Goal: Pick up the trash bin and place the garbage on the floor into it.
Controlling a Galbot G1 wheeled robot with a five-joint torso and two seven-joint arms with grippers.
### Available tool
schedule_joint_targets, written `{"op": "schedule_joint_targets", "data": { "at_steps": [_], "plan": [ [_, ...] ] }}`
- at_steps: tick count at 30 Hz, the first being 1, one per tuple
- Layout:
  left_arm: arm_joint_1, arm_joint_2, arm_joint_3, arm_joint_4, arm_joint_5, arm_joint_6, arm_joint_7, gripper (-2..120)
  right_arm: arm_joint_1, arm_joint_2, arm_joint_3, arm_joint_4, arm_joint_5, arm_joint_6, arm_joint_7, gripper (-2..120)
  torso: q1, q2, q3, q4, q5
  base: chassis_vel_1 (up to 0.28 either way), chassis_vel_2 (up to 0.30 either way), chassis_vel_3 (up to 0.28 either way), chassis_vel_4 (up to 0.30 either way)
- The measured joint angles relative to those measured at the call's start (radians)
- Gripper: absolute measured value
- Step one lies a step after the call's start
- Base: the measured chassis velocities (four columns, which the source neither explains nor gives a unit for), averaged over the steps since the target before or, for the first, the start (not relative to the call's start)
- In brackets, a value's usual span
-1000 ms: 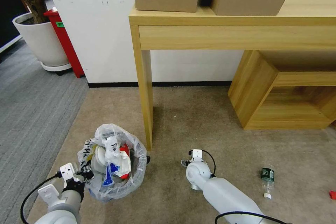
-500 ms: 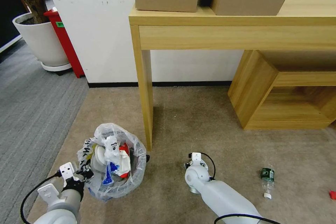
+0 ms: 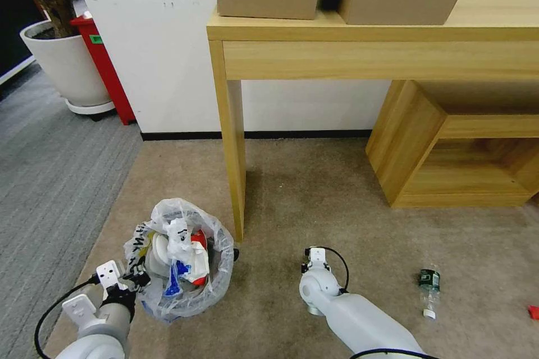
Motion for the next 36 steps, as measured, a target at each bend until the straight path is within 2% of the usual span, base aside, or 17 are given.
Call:
{"op": "schedule_joint_targets", "data": {
  "at_steps": [2,7,10,11,14,15,16,18,20,22,23,26,27,30,36],
  "plan": [
    [-0.005,0.0,0.0,0.006,0.001,0.0,0.0,0,-0.015,-0.028,0.009,0.044,-0.007,0.021,-0.018,0,0.0,0.0,0.0,0.0,0.0,0.0,0.0,0.0,0.0],
    [-0.01,0.001,0.001,0.008,0.0,0.0,-0.001,0,-0.043,-0.089,0.031,0.129,-0.008,0.041,-0.034,0,0.0,0.0,0.0,0.0,0.0001,0.0,0.0,0.0,0.0],
    [-0.009,0.001,0.003,0.007,0.0,0.003,-0.002,0,-0.078,-0.174,0.065,0.248,-0.019,0.068,-0.057,0,0.0,0.0,0.0,-0.0002,0.0002,0.0,0.0,0.0,0.0],
    [-0.009,0.001,0.003,0.007,0.0,0.003,-0.002,0,-0.078,-0.174,0.065,0.248,-0.019,0.068,-0.057,0,0.0,0.0,0.0,-0.0002,0.0002,0.0,0.0,0.0,0.0],
    [-0.007,0.001,0.004,-0.001,0.0,0.006,-0.003,0,-0.098,-0.26,0.09,0.436,-0.032,0.125,-0.117,0,0.0,0.0,0.0,-0.0002,0.0003,0.0,0.0,0.0,0.0],
    [-0.007,0.001,0.004,-0.001,0.0,0.006,-0.003,0,-0.098,-0.26,0.09,0.436,-0.032,0.125,-0.117,0,0.0,0.0,0.0,-0.0002,0.0003,0.0,0.0,0.0,0.0],
    [-0.006,0.0,0.005,-0.004,0.0,0.007,-0.003,0,-0.1,-0.278,0.093,0.487,-0.034,0.134,-0.134,0,0.0,0.0,0.0,-0.0002,0.0,0.0,0.0,0.0,0.0],
    [-0.001,-0.001,0.006,-0.011,0.001,0.008,-0.003,0,-0.097,-0.331,0.098,0.643,-0.042,0.157,-0.178,0,0.0,0.0,0.0,0.0001,0.0,0.0,0.0,0.0,0.0],
    [0.002,-0.002,0.006,-0.015,0.001,0.009,-0.004,0,-0.092,-0.346,0.096,0.686,-0.041,0.158,-0.187,0,0.0,0.0,0.0,-0.0001,0.0001,0.0,0.0,0.0,0.0],
    [0.01,-0.002,0.005,-0.028,0.002,0.011,-0.004,0,-0.038,-0.404,0.057,0.839,-0.025,0.174,-0.223,0,0.0,0.0,0.0,-0.0001,0.0,0.0,0.0,0.0,0.0],
    [0.01,-0.002,0.005,-0.028,0.002,0.011,-0.004,0,-0.038,-0.404,0.057,0.839,-0.025,0.174,-0.223,0,0.0,0.0,0.0,-0.0001,0.0,0.0,0.0,0.0,0.0],
    [0.018,-0.002,0.002,-0.046,0.003,0.016,-0.005,0,0.074,-0.495,-0.018,0.946,-0.011,0.229,-0.305,0,0.0,0.0,0.0,0.0003,-0.0003,0.0,0.0,0.0,0.0],
    [0.018,-0.002,0.002,-0.046,0.003,0.016,-0.005,0,0.074,-0.495,-0.018,0.946,-0.011,0.229,-0.305,0,0.0,0.0,0.0,0.0003,-0.0003,0.0,0.0,0.0,0.0],
    [0.024,-0.007,0.0,-0.059,0.006,0.018,-0.005,0,0.172,-0.564,-0.097,1.017,0.029,0.253,-0.366,0,0.0,0.0,0.0,0.0,-0.0003,0.0,0.0,0.0,0.0],
    [0.021,-0.009,0.005,-0.065,0.012,0.024,-0.006,0,0.2,-0.615,-0.166,1.065,0.063,0.282,-0.431,0,0.0,0.0,0.0,-0.0001,0.0,0.0,0.0,0.0,0.0]
  ]
}}
